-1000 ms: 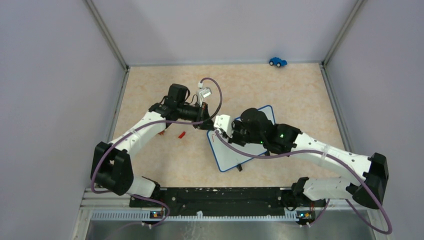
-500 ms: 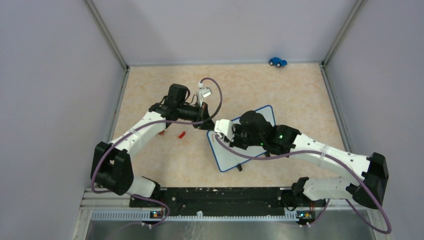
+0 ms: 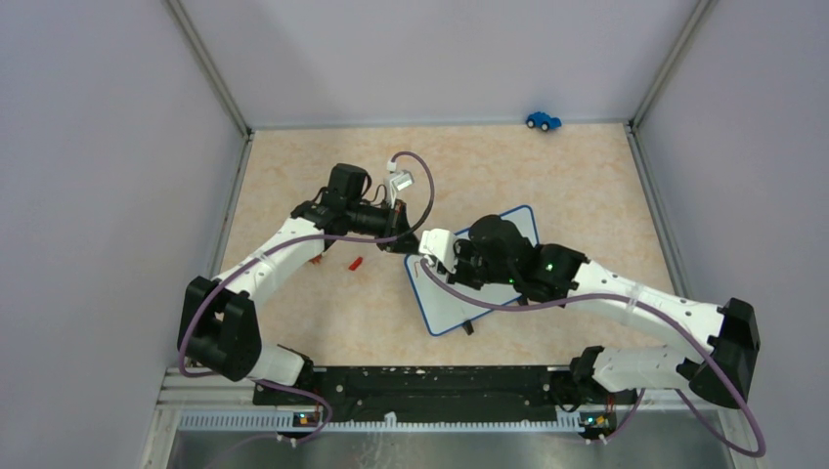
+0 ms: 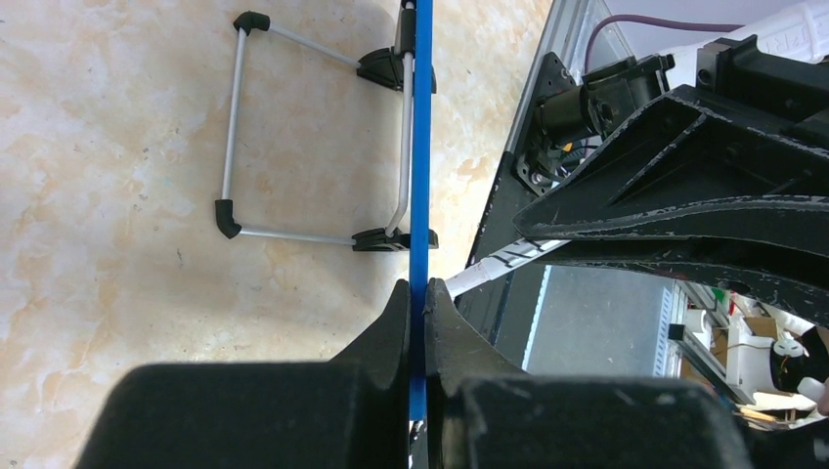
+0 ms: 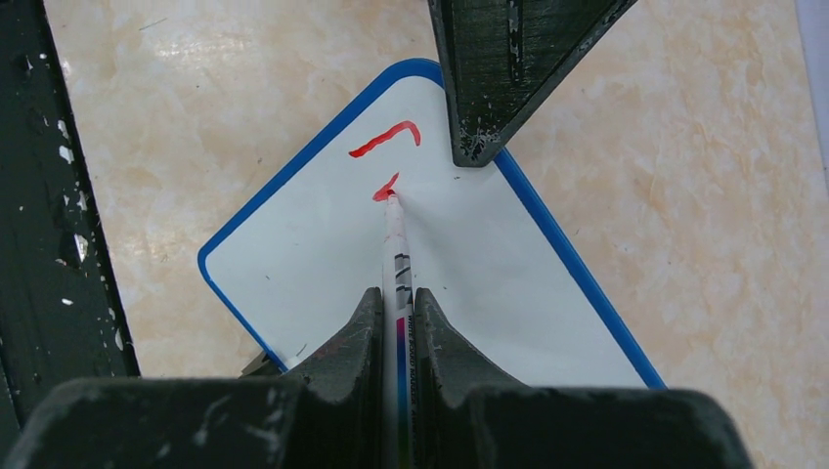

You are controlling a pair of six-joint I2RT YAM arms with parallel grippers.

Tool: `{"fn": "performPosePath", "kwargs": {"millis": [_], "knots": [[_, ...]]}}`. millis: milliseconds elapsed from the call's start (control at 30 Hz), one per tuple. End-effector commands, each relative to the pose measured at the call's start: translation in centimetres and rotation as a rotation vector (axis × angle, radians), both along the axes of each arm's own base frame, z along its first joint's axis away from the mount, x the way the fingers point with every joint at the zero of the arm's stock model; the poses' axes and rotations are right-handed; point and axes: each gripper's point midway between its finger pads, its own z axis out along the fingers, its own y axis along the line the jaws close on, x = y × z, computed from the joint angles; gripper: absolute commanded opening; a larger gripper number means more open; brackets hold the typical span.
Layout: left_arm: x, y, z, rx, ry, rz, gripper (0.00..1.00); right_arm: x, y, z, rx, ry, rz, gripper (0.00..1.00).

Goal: Write a sentence on the whiteboard

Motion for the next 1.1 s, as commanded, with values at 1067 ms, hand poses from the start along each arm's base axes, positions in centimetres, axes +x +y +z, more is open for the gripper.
{"fn": "performPosePath", "kwargs": {"millis": [1067], "knots": [[0.2, -0.3, 0.2, -0.009, 0.000, -0.012, 0.00, -0.2, -2.0, -0.3, -0.060, 0.008, 0.009, 0.00]]}}
